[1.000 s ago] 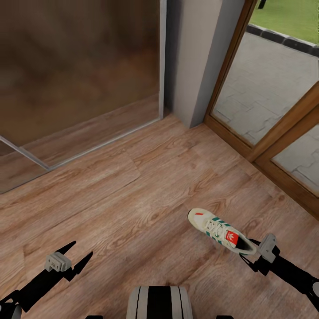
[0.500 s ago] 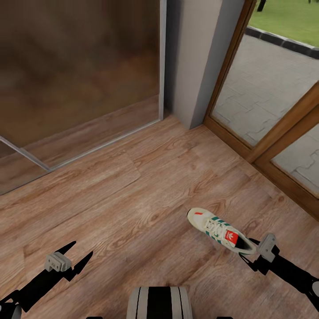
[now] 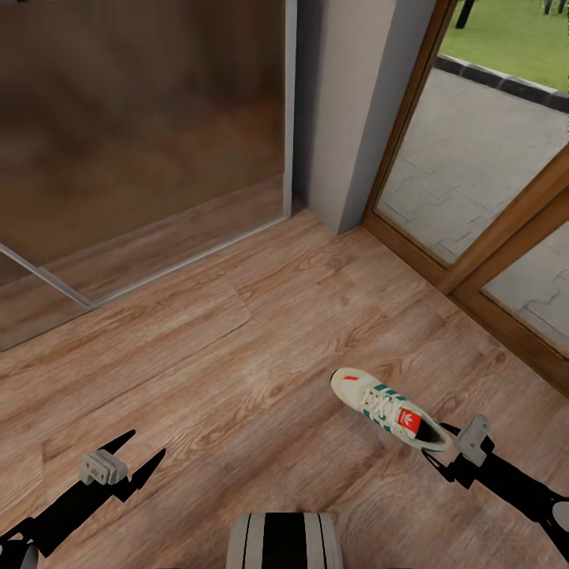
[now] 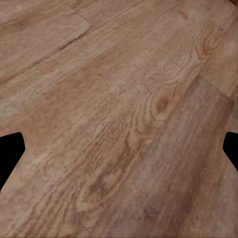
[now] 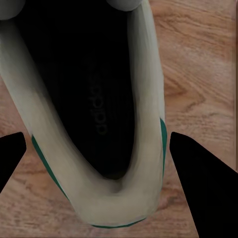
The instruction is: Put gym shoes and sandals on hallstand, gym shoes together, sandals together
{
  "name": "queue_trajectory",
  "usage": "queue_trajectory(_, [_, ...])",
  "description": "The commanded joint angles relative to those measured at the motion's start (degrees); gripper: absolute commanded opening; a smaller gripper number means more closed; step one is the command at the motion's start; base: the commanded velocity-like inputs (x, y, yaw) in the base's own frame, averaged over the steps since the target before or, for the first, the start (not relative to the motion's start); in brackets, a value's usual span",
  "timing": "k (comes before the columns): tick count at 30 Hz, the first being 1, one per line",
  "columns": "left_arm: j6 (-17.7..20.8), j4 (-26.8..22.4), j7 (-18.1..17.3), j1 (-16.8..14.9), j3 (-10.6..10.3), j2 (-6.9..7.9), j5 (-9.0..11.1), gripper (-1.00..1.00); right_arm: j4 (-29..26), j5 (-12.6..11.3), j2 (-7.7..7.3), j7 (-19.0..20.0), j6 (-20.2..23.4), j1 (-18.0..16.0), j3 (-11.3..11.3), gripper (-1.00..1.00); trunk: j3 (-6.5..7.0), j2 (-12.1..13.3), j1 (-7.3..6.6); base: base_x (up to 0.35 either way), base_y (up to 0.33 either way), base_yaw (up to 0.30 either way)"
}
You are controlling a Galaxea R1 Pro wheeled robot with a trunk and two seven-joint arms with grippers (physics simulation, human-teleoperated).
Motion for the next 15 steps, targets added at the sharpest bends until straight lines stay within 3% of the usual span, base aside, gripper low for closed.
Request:
queue_trajectory(1, [0.0,0.0,0.0,0.0,0.0,0.0,0.0,1.0,0.0,0.0,0.0,0.0,0.0,0.0,0.0,-1.0,0.09,0.0,0.0,0.0,0.0,0.0])
queue_trajectory(8, [0.0,0.0,0.0,0.0,0.0,0.0,0.0,1.0,-1.1,-0.1,0.06,0.0,0.1,0.9,-0.6,-1.0,0.72,0.0,0.0,0.0,0.0,0.0])
queue_trajectory(15, [0.0,0.1,0.0,0.0,-0.2,0.0,0.0,1.0,-2.8,-2.5,1.04,0.1,2.1,1.9,-5.1,-1.0,1.34,0.0,0.0,0.0,0.0,0.0])
